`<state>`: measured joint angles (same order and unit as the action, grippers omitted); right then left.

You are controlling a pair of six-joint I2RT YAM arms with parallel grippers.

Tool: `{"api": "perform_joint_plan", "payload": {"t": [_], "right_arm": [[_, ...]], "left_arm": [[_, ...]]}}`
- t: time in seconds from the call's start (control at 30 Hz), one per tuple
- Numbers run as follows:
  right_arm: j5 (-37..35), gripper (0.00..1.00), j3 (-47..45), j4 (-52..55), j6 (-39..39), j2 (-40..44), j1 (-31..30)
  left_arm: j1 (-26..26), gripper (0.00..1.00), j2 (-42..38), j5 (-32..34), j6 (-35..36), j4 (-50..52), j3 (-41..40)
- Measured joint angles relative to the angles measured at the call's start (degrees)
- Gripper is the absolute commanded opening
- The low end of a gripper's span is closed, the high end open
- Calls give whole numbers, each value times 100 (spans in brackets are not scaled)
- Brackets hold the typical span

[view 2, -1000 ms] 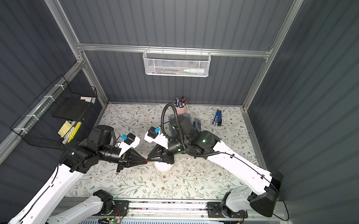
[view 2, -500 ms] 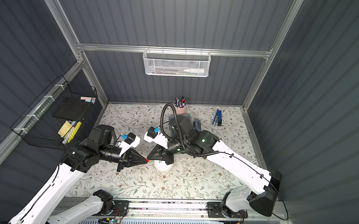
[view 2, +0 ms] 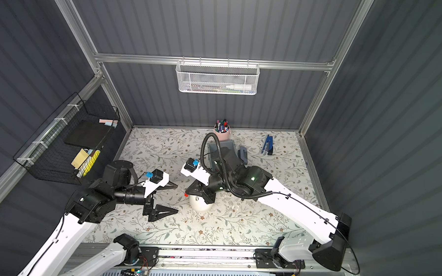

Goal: Cover the protruding screws with screw protection sleeves
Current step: Pick up the screw protection sleeve from the storage box, then attach the screw protection sleeve to the screw.

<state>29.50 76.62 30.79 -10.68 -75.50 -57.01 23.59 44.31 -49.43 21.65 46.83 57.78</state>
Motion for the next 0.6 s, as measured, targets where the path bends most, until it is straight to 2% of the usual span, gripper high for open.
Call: {"api": "perform_joint_plan", "payload": {"t": [0.13, 0.3, 0.43, 0.6], "right_arm": [[-1169, 0, -461, -284, 70, 7, 2], [-2277, 0, -662, -466, 186, -361, 31], [-2789, 0, -570, -393, 356, -863, 66], [-3099, 0, -533, -304, 498, -1244, 101]], "left_arm": [[0, 99, -173, 839, 31, -195, -203], [0, 100, -179, 1703, 24, -431, -372], [0, 99, -197, 2131, 17, -549, -428], [0, 100, -225, 2291, 17, -658, -433]]}}
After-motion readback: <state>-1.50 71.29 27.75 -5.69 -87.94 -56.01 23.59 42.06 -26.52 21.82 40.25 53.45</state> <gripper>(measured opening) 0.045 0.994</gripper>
